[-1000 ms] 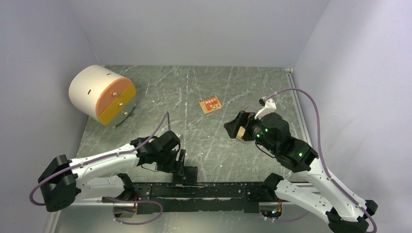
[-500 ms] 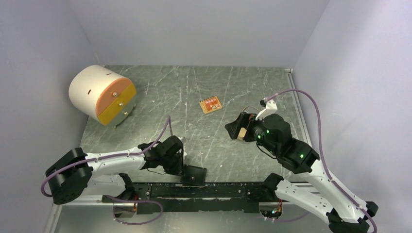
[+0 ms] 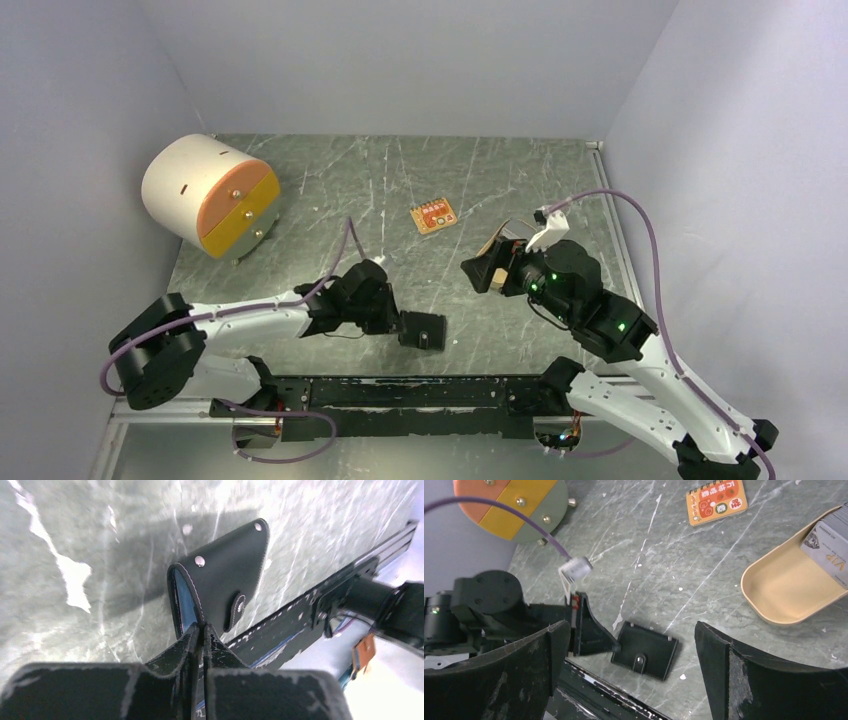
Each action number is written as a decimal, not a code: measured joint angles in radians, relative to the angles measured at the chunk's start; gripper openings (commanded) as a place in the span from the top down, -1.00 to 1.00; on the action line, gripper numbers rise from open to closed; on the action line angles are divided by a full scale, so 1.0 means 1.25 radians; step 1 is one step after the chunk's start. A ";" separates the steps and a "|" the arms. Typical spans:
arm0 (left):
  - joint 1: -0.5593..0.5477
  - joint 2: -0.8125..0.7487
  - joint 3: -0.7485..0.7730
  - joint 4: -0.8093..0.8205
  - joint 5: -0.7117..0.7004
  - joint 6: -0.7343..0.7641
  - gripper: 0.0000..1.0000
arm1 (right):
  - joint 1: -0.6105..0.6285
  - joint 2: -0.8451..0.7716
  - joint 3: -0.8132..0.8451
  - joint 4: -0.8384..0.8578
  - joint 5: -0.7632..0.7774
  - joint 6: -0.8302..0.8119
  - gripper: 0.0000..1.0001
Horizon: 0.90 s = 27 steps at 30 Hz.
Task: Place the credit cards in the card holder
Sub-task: Move the card holder to the center of the board.
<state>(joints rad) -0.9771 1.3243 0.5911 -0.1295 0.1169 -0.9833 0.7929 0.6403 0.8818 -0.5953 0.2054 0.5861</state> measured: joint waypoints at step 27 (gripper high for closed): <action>0.061 -0.158 -0.026 -0.058 -0.218 -0.083 -0.59 | 0.000 0.042 -0.028 -0.014 -0.014 0.073 -0.91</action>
<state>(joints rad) -0.9012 1.1263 0.5591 -0.2016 -0.1551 -1.0870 0.7929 0.6922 0.8463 -0.6125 0.1875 0.6773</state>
